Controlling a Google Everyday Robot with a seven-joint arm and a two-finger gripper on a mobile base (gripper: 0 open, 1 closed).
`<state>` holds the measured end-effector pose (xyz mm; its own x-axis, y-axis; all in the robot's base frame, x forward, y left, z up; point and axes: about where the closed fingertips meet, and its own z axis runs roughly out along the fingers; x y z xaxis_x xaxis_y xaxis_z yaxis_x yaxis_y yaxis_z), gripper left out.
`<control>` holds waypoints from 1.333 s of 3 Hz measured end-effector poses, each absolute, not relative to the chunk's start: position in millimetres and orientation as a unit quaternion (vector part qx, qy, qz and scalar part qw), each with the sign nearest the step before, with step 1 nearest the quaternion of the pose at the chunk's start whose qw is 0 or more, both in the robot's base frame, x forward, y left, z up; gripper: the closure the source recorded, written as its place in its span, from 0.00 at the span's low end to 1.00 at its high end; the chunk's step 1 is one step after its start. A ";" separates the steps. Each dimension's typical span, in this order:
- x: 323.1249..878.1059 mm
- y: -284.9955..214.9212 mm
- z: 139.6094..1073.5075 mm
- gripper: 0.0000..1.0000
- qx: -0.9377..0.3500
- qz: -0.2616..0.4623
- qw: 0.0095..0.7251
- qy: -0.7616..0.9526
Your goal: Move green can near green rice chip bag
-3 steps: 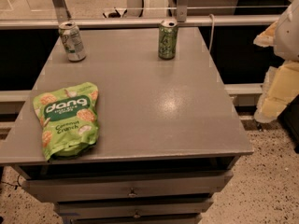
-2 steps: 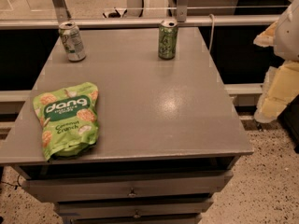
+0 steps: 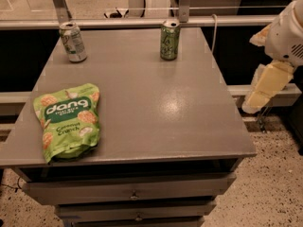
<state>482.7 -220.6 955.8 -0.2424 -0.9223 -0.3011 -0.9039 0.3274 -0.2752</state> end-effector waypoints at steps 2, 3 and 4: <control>560.7 -243.1 935.1 0.00 -0.536 -0.028 0.281 0.796; 601.1 -258.9 921.0 0.00 -0.493 -0.004 0.320 0.809; 641.4 -249.5 905.3 0.00 -0.460 0.049 0.358 0.811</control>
Offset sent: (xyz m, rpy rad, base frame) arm 0.1320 -0.0459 -0.0371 0.1649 -0.1853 -0.1456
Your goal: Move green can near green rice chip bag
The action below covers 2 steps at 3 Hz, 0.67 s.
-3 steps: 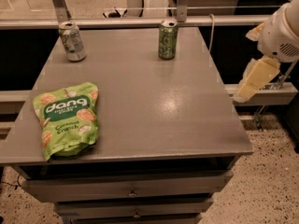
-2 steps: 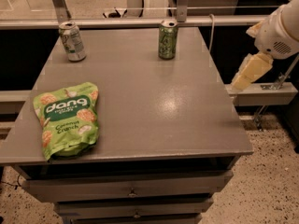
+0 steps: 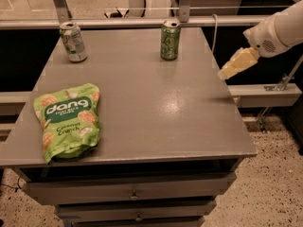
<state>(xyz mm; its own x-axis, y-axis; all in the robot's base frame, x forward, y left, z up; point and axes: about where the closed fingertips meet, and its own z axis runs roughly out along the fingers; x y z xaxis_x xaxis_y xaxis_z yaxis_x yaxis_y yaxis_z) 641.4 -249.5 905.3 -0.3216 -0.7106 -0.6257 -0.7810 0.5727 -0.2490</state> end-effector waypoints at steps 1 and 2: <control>684.5 -227.9 895.7 0.00 -0.434 0.109 0.403 0.798; 721.5 -208.0 892.3 0.00 -0.417 0.154 0.445 0.777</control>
Offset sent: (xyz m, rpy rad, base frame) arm 0.1377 0.0628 -0.0085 0.4840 -0.1518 0.0561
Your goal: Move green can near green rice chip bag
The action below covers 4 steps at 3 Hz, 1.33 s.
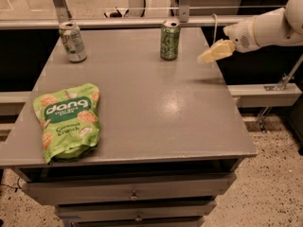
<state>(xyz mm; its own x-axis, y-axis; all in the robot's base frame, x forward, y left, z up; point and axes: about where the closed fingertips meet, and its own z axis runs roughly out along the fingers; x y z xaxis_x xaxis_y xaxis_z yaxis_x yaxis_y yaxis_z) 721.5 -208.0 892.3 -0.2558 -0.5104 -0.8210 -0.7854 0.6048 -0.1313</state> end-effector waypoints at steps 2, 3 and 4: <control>775.4 -148.5 894.4 0.00 -0.407 0.234 0.507 0.723; 788.9 -114.8 893.3 0.00 -0.408 0.269 0.515 0.704; 789.5 -85.2 892.7 0.17 -0.415 0.303 0.511 0.689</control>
Offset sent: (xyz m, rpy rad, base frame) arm 0.0812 0.0930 0.0092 0.3056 -0.1224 0.1390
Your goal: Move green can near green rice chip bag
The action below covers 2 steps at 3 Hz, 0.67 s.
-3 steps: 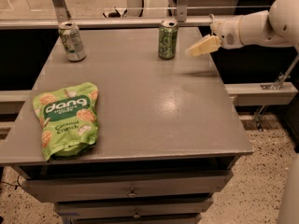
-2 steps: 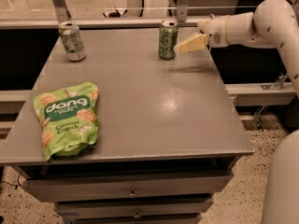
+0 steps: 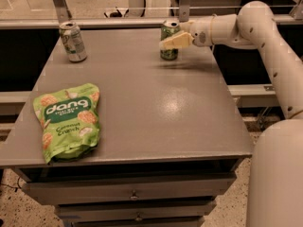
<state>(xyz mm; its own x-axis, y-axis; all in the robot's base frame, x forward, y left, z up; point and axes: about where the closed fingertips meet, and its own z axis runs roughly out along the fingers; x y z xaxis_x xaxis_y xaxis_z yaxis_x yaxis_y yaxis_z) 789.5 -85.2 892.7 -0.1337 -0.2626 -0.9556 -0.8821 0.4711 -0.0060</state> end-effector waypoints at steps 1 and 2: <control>777.2 -67.1 905.5 0.41 -0.422 0.331 0.502 0.678; 750.0 -62.8 929.2 0.64 -0.423 0.358 0.503 0.664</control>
Offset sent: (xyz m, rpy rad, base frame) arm -0.0827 0.0167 0.0668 0.1361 0.0359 0.1301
